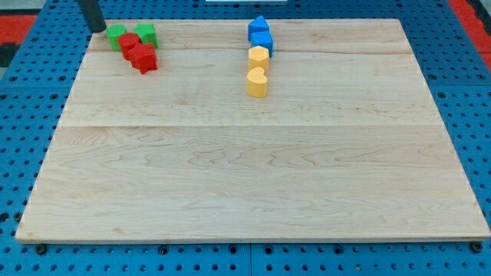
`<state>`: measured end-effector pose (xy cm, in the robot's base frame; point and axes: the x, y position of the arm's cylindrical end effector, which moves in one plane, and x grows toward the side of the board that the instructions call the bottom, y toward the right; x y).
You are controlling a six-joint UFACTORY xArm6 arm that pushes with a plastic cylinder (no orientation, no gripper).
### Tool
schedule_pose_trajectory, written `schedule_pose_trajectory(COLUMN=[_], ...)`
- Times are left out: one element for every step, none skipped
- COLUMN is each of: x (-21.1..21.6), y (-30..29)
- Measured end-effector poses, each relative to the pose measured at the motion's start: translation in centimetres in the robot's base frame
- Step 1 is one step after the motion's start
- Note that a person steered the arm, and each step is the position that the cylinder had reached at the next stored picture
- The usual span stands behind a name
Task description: Place the green circle to the bottom right of the yellow heart
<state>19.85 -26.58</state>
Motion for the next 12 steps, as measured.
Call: schedule_pose_trajectory(x=[4.2, 11.3, 14.2, 14.3, 11.2, 13.3, 17.2, 20.2, 20.8, 20.9, 24.2, 26.0], y=[1.7, 3.9, 5.6, 5.1, 3.9, 7.7, 12.1, 16.1, 21.1, 26.1, 23.8, 30.1])
